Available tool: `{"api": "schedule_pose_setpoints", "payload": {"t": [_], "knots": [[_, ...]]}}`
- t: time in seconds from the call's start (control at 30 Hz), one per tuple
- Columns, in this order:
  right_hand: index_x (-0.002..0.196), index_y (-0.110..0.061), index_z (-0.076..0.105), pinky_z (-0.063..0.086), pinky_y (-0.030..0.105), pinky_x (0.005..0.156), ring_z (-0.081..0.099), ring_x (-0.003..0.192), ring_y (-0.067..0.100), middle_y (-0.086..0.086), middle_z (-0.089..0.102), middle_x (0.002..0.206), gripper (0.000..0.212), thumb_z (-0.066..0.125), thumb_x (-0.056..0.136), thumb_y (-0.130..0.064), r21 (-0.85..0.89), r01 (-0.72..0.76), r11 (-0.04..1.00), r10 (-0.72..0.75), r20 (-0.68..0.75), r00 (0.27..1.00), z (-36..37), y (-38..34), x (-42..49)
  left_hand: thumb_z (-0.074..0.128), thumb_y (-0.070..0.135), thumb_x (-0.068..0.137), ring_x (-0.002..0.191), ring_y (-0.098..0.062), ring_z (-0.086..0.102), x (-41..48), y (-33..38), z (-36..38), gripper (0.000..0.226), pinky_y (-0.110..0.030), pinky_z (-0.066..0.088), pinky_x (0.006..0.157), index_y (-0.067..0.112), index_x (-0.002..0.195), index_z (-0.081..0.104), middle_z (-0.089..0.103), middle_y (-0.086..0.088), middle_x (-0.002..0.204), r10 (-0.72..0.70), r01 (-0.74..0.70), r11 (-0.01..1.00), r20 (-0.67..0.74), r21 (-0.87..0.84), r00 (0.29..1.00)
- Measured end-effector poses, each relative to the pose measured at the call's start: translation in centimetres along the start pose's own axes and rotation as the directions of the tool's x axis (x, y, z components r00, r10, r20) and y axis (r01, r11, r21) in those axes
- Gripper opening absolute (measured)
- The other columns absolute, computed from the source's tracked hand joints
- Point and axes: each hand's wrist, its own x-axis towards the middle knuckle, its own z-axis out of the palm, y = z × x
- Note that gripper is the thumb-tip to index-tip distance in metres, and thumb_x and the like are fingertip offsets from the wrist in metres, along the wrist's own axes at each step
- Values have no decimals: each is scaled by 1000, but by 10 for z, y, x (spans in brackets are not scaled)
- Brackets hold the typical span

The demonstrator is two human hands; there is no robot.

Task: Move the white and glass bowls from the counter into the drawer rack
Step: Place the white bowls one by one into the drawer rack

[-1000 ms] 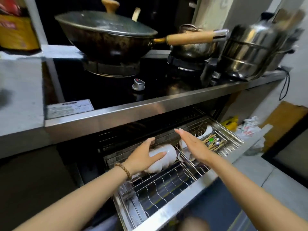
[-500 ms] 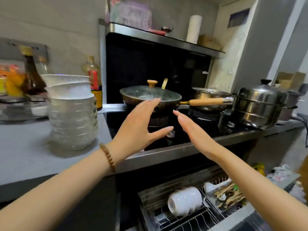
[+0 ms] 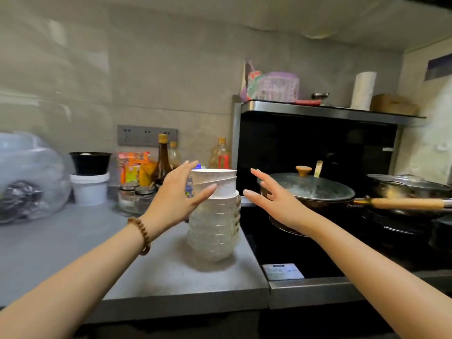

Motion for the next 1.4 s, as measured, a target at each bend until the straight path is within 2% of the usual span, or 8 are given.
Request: {"api": "schedule_pose_setpoints", "payload": {"t": [0.2,0.33,0.5,0.9,1.0,1.2,1.3,1.4], "knots": [[144,-45,20,26,28,100,22,143,17,-9,20,157,75,56,80,-61,79,-22,997,23,-15,1000,20,-2,45,54,66,73,107,9,45,18,-23,7,72,-4,34,79,36,136,37,45,11,139,-178,197,941,96,-273,979],[143,-42,26,27,28,102,27,141,16,-5,30,153,70,56,81,-60,121,-33,992,36,-25,999,28,0,64,59,51,83,126,-10,43,31,-25,18,54,-22,40,91,33,131,45,48,10,135,-176,211,898,122,-387,977],[127,-40,47,39,36,106,43,130,11,-9,51,136,46,55,84,-55,141,-28,990,32,-27,999,38,6,72,62,48,80,111,-13,55,38,-23,27,39,-35,50,94,24,110,58,61,6,115,-204,237,869,121,-434,971],[114,-40,53,39,6,79,48,114,-6,-25,55,120,26,57,88,-40,216,204,955,-170,-169,971,20,-16,67,65,52,72,104,-14,57,46,0,25,42,-41,57,80,15,88,53,62,0,104,-111,40,833,-94,-552,989],[109,-43,55,30,9,88,43,108,-22,-38,51,112,20,57,89,-40,140,271,952,-236,-226,945,-1,-27,55,65,45,75,103,-10,57,46,23,24,40,-33,58,79,11,91,51,61,0,105,-63,-41,807,-154,-589,986],[110,-42,59,20,34,113,20,139,2,-14,37,148,32,51,81,-54,-80,180,980,-193,-217,957,-59,-27,0,64,47,71,80,-12,58,29,84,50,45,-25,49,65,11,92,47,61,-22,98,-8,-41,647,-61,-761,998],[98,-36,68,30,29,109,42,128,1,-15,63,120,35,51,74,-54,-54,172,984,-179,-194,965,-83,-17,-39,64,53,69,75,-8,61,16,106,82,40,-26,50,62,23,89,48,63,-7,83,20,60,588,89,-806,996],[83,-35,73,49,17,82,64,92,0,-13,73,85,23,53,78,-47,3,143,990,-141,-141,980,-102,5,-80,63,65,67,81,-8,66,3,123,121,41,-30,55,71,41,97,51,67,1,92,36,191,550,252,-813,967]]}}
